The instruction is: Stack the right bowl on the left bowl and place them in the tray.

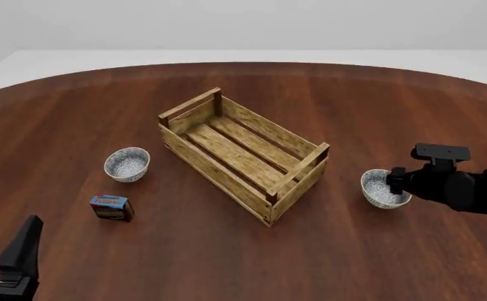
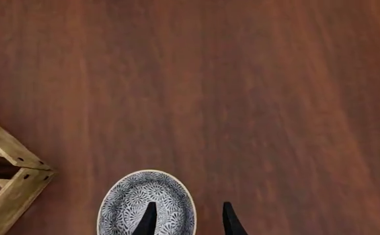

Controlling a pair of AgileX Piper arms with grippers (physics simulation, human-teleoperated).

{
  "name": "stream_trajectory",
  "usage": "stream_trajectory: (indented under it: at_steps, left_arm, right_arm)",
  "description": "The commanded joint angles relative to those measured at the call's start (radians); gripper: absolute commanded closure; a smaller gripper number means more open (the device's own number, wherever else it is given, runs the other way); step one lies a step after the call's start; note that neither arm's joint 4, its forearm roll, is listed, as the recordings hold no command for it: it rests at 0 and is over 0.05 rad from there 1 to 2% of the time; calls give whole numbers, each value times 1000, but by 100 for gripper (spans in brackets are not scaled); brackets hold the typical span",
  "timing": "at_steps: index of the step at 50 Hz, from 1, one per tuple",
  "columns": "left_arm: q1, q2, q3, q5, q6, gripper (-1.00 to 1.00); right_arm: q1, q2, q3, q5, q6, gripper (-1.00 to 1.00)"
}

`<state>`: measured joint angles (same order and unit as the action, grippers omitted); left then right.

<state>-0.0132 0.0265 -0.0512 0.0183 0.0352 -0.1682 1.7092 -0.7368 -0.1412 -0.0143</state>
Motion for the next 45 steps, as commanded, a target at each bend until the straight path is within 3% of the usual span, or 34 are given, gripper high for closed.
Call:
stream_trajectory:
  at_steps: [1, 43, 44, 45]
  left_arm:
    - [2, 8, -1, -6, -2, -100]
    - [6, -8, 0, 8, -8, -100]
    - [8, -7, 0, 7, -9, -100]
    - [8, -14, 1, 13, -9, -100]
  right_arm:
    - [-4, 65, 1, -37, 8, -100]
    - [-5, 227, 34, -163, 37, -100]
    - [-10, 221, 35, -161, 30, 100]
    - [-8, 218, 38, -160, 33, 100]
